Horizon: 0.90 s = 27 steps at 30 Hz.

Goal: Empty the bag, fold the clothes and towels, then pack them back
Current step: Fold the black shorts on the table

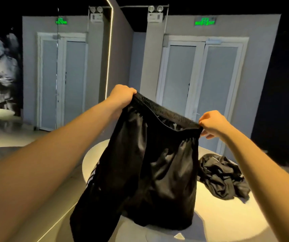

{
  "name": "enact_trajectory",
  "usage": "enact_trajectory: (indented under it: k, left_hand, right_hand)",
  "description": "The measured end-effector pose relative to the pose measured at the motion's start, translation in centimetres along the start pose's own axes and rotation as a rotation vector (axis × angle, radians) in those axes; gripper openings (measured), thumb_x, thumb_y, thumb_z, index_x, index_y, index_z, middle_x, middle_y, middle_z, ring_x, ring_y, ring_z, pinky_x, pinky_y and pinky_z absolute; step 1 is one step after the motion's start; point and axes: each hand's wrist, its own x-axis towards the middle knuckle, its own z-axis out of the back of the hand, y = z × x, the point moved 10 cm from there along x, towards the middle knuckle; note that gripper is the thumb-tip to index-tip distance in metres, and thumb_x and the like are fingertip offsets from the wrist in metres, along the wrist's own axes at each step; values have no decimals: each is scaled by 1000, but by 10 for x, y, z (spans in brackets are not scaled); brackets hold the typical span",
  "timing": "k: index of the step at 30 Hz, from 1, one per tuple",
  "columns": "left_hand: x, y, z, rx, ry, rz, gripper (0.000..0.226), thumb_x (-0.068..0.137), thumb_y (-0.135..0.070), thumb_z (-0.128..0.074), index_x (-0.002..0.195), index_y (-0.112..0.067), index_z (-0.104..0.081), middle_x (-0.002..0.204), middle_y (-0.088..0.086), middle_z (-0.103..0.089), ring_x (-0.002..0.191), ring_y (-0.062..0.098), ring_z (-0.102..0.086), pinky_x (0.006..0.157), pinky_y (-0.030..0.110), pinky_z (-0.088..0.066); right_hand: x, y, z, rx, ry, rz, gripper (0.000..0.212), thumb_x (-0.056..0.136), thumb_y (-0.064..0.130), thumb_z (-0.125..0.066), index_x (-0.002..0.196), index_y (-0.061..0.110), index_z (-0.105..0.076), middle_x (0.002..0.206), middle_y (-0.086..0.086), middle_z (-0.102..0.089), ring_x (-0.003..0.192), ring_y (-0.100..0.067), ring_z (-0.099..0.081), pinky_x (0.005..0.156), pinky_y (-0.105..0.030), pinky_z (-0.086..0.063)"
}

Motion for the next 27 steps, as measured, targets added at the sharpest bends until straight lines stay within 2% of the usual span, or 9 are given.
enact_trajectory:
  k: [3, 6, 10, 15, 18, 20, 22, 25, 27]
  left_hand:
    - [-8, 14, -34, 86, 87, 11, 27, 100, -14, -55, 74, -16, -51, 74, -1, -52, 66, 15, -51, 56, 24, -45]
    - [-11, 39, -63, 152, 163, 34, 16, 100, -9, -52, 84, -8, -56, 84, 12, -50, 74, 21, -46, 64, 29, -37]
    - [-12, 66, -76, 175, 179, 65, 12, 102, -17, -53, 94, -10, -60, 89, 13, -51, 78, 24, -47, 64, 33, -38]
    - [-3, 91, -74, 127, 204, 91, 17, 100, -27, -56, 93, -14, -65, 97, 12, -60, 88, 25, -56, 74, 38, -46]
    - [3, 98, -68, 90, 194, 98, 18, 101, -28, -57, 92, -16, -67, 99, 10, -63, 94, 25, -60, 81, 40, -52]
    - [7, 102, -62, 91, 176, 97, 18, 102, -27, -55, 92, -17, -66, 99, 8, -63, 94, 22, -61, 80, 39, -53]
    - [9, 109, -51, 99, 134, 114, 19, 102, -24, -54, 87, -16, -63, 91, 5, -60, 87, 20, -58, 70, 33, -50]
    - [6, 123, -29, 151, 91, 171, 13, 97, -11, -57, 85, -8, -61, 80, 9, -56, 71, 21, -60, 58, 32, -54]
    - [-4, 135, -27, 249, 218, 239, 15, 93, -8, -59, 78, -4, -60, 67, 11, -57, 56, 21, -63, 56, 31, -56]
  right_hand:
    - [-14, -5, -22, -52, 10, 109, 18, 91, 3, -53, 97, -1, -69, 91, -22, -73, 80, -38, -75, 69, -53, -63]
    - [-48, -4, -72, 166, 227, 200, 15, 99, 7, -59, 109, 9, -71, 102, -6, -74, 69, -26, -75, 60, -33, -62]
    - [-73, -22, -145, 218, 538, 241, 39, 95, 8, -66, 133, 16, -59, 127, 4, -65, 84, -21, -76, 67, -35, -63]
    - [-58, -29, -172, 403, 438, 211, 57, 94, 6, -68, 144, 24, -48, 142, 9, -53, 82, -25, -74, 70, -34, -64]
    - [-49, -16, -186, 496, 473, 234, 61, 94, 9, -70, 146, 29, -45, 139, 11, -53, 88, -34, -72, 67, -32, -62]
    - [-45, -8, -197, 502, 562, 243, 41, 96, 16, -69, 134, 26, -57, 122, 4, -67, 78, -31, -72, 64, -32, -60]
    - [-45, 0, -198, 473, 632, 276, 9, 99, 20, -65, 102, 13, -70, 89, -4, -72, 67, -24, -64, 63, -32, -58]
    - [-33, 2, -177, 519, 624, 251, 29, 101, 21, -60, 87, -4, -63, 81, -19, -60, 72, -29, -55, 60, -27, -55]
    - [-23, 5, -153, 536, 550, 252, 25, 100, 17, -58, 82, -1, -59, 83, -20, -52, 75, -30, -50, 57, -22, -51]
